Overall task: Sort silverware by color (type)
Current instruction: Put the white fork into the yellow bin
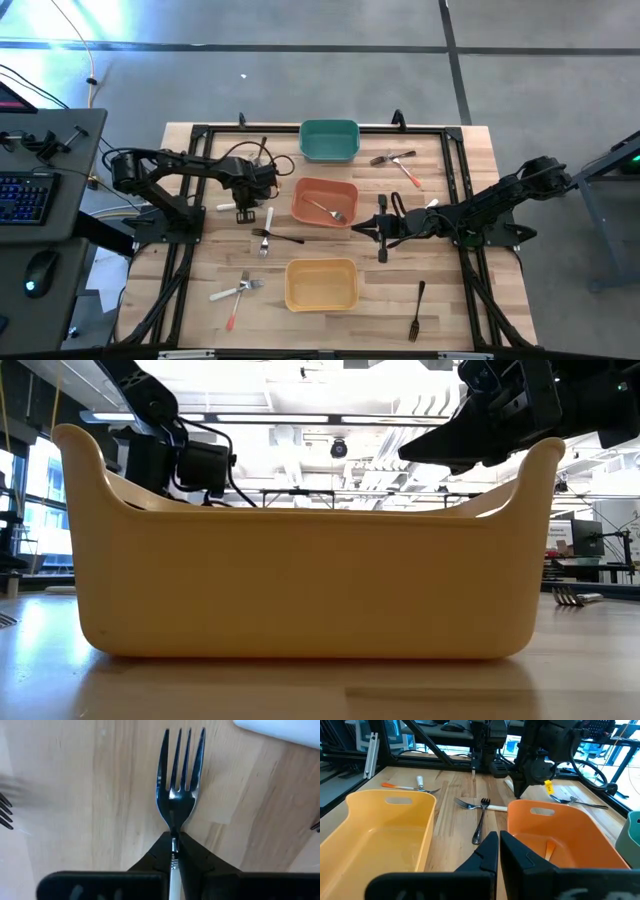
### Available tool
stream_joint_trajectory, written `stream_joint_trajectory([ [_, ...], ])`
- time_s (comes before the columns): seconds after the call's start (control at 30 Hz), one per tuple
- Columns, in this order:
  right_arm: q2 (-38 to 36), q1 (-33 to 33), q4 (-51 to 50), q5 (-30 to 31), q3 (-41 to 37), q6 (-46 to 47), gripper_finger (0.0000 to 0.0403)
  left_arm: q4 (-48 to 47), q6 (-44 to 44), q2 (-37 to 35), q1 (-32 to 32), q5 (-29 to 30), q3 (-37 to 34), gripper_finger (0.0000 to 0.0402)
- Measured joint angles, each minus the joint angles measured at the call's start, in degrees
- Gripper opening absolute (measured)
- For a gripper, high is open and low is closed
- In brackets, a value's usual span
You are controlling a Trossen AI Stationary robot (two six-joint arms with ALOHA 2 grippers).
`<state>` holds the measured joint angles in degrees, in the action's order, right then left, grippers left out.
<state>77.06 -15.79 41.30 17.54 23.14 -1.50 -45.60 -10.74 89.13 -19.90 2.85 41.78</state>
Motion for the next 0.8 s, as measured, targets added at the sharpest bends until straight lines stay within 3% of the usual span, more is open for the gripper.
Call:
stream_joint_trajectory([
  [0.47,0.0,0.0,-0.2,0.0,0.0,0.0,0.0000,-4.0,4.1,-10.9,4.4,-1.3,0.2,0.0003],
  [0.8,0.0,0.0,-0.3,0.2,0.0,0.2,0.0000,-5.2,14.5,-17.7,13.8,-4.1,5.6,0.0002],
])
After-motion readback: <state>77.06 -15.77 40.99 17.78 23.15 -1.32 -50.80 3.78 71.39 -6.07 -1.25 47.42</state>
